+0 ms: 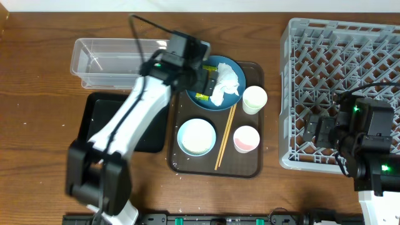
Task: Sort waste into correct bins and load items into the dishwasher rack
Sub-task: 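Reach the left gripper to the blue plate and grasp the white tissue, then carry the tissue left and drop it into the clear plastic bin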
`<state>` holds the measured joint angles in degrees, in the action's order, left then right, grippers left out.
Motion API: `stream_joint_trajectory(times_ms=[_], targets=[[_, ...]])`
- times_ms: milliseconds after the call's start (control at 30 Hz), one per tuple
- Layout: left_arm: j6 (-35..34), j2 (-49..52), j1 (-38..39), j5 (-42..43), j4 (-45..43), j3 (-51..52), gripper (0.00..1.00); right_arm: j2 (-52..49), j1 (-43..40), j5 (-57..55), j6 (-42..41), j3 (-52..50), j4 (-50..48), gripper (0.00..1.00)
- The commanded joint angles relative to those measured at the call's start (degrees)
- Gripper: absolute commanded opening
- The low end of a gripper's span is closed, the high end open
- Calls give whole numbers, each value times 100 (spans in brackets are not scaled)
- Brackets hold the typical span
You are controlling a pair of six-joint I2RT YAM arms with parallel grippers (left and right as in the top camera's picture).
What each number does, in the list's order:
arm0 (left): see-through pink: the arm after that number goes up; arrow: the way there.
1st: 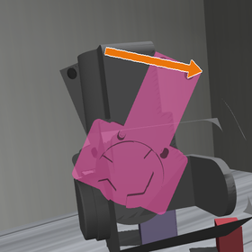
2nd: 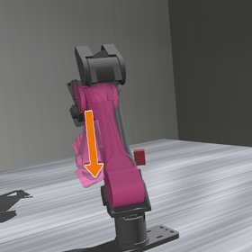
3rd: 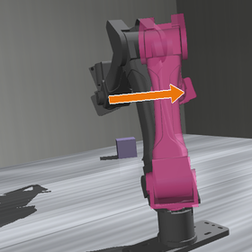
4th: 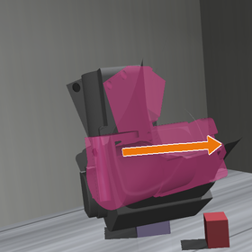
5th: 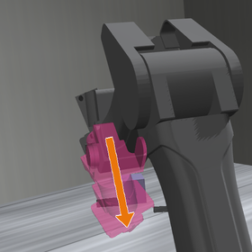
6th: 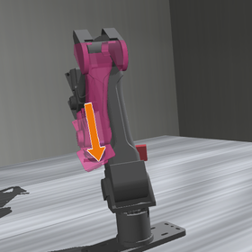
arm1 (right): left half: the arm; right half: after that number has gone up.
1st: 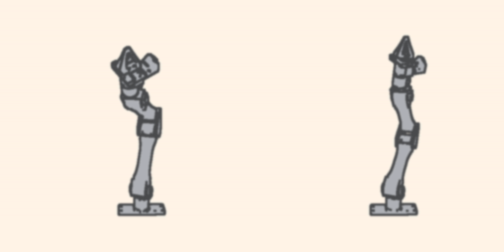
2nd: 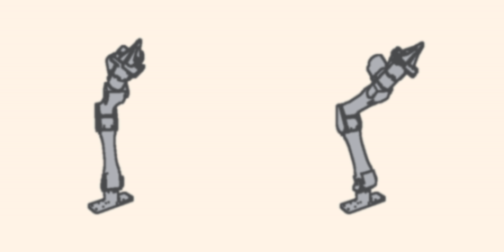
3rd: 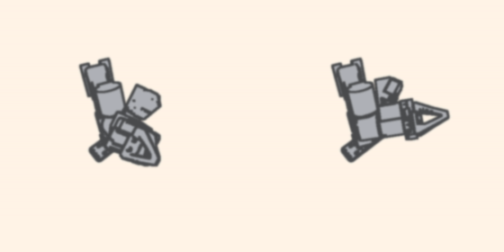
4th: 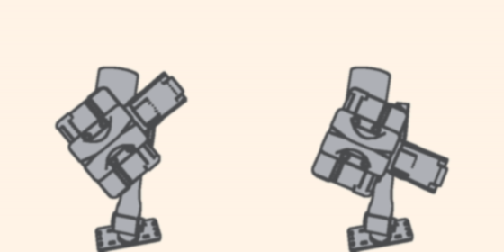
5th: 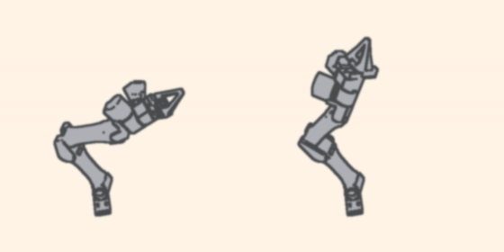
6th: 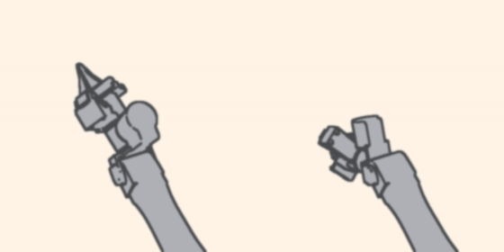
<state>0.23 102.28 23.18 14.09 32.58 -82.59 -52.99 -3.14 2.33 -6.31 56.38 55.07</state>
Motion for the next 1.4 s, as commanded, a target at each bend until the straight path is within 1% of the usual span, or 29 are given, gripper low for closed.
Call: stream_joint_trajectory(times_ms=[0, 100, 267, 367, 433, 467, 500, 567, 600, 633, 700, 833, 1067, 1233, 1367], targets=[[170, 446, 151, -155, -319, -114, 95, 22, 11, -15, 57, 120, 26, 99], [170, 800, 236, -155, -601, -114, 94, 22, 11, -13, 57, 120, 70, 99], [168, 1344, 361, -151, -772, -111, 93, 22, 11, -13, 57, 120, 133, 99], [168, 1558, 446, -151, -754, -111, 88, 22, 11, -13, 57, 120, 133, 99], [168, 1646, 481, -151, -726, -111, 76, 22, 11, -13, 57, 120, 133, 99], [168, 1681, 492, -153, -717, -111, 68, 22, 11, -13, 57, 120, 133, 99], [168, 1696, 494, -151, -713, -111, 64, 22, 11, -11, 57, 120, 136, 99], [168, 1711, 492, -151, -713, -111, 42, 22, 11, 9, 57, 120, 138, 99], [166, 1709, 492, -149, -723, -111, 34, 22, 11, 11, 57, 120, 138, 99], [168, 1681, 492, -149, -732, -114, 23, 22, 11, 9, 57, 120, 140, 99], [173, 1585, 474, -157, -719, -114, 6, 22, 11, 9, 57, 120, 140, 99], [168, 1189, 363, -175, -651, -114, 6, 22, 11, 9, 59, 120, 151, 99], [168, -13, -111, -175, -234, -114, 6, 22, 11, 7, 59, 120, 153, 99], [168, -697, -767, -175, -48, -111, 6, 22, 11, 7, 59, 120, 151, 99], [168, -831, -1379, -175, -107, -114, 6, 22, 11, 7, 59, 120, 151, 99]])
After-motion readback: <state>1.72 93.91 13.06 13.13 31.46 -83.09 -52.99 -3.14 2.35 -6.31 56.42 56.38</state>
